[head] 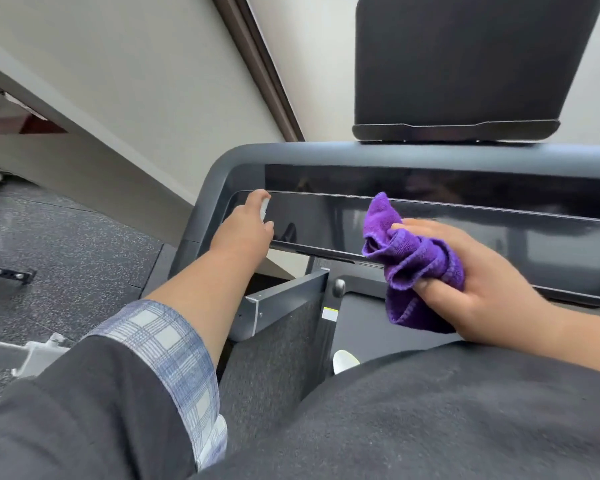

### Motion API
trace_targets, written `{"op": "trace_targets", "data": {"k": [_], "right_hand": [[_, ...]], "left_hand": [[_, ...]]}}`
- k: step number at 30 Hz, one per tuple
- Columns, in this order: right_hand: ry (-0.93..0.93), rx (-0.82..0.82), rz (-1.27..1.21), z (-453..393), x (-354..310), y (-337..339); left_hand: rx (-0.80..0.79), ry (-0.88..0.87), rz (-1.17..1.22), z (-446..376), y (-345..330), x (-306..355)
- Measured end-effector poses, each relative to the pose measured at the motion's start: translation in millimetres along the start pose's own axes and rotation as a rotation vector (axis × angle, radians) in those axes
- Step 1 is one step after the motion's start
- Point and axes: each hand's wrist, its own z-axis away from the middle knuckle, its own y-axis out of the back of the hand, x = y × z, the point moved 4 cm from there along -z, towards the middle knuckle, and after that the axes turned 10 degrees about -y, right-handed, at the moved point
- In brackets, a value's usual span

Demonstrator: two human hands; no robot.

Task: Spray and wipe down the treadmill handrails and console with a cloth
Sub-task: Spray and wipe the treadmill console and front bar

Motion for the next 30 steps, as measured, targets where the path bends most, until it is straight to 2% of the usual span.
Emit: {"op": "trace_targets", "data": {"k": [5,11,16,20,24,26,30], "right_hand": [[-0.041,0.013,0.015,-9,-7,-26],[-0.115,0.093,0.045,-21,-18,-44],[-0.147,0.150,0.164,-45,-24,-65],[-0.220,0.182,0.401,-78,-15,-89],[-0.343,-0.012,0.818,-118,3,-133],[-0.363,-0.050,1.015,-132,12,-154],[-0.323,-0.085,1.067,-160,4,-187]], "left_hand": [[-0.032,-0.035,-0.014,-18,6,-33],[-0.030,-0.098,0.117,-23,9,-48],[0.124,-0.068,0.409,4,17,-66],[0.204,-0.061,0.564,36,17,-78],[0.243,-0.100,0.596,54,9,-95],[0.259,-0.119,0.620,61,6,-104],[0.243,-0.140,0.650,73,3,-120]]}}
